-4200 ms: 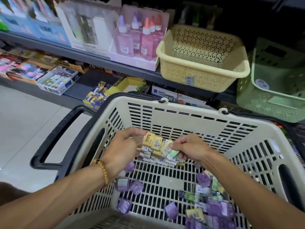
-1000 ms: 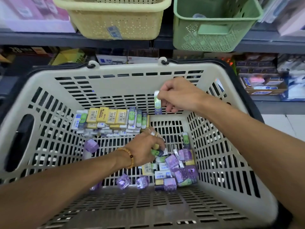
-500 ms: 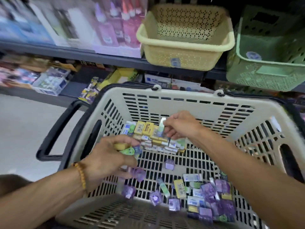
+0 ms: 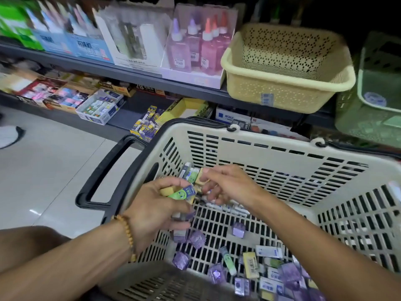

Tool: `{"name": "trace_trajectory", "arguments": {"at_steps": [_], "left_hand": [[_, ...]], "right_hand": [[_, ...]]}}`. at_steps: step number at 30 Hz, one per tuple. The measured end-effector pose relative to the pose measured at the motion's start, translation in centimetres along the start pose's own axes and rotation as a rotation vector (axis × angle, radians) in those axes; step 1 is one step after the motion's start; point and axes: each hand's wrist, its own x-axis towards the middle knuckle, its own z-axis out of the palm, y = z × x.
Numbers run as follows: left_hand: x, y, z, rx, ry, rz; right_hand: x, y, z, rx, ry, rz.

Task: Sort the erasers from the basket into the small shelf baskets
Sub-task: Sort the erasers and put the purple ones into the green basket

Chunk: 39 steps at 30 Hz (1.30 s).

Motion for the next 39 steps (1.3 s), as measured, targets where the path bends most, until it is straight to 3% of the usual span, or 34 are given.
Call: {"name": "trace_trajectory", "arguments": {"at_steps": [4, 11, 14, 19, 23, 30, 39], "left_hand": [[0.5, 0.3, 0.8, -0.098, -0.080, -0.002], [0.6, 0.2, 0.1, -0.240, -0.101, -0.030], [0.4, -0.1, -1.0, -0.224, -0.075, -0.026], [-0.3, -0.6, -1.5, -0.194, -0.047, -0.026], [-0.4, -0.7, -1.5, -0.192, -0.002, -0.011], [-0.4, -0.3, -0.8, -0.226, 0.017, 0.020], [-0.3, -0.3, -0.4, -0.239, 0.042, 0.045]], "right_hand": [[-2.2, 0.4, 0.2, 0.170, -0.196, 0.003], [-1.3, 0.7, 0.6, 0.479, -0.069, 0.043], [0.3, 0.6, -0.2, 0.359, 0.106, 0.100], [3.6, 0.1, 1.4, 0.067, 0.113, 0.113], [5.3, 0.2, 3.1, -0.004, 0.293, 0.041], [4.4, 1.6, 2.4, 0.019, 0.447, 0.062], [4.7, 1.7, 2.3, 0.197, 0.437, 0.096]]}}
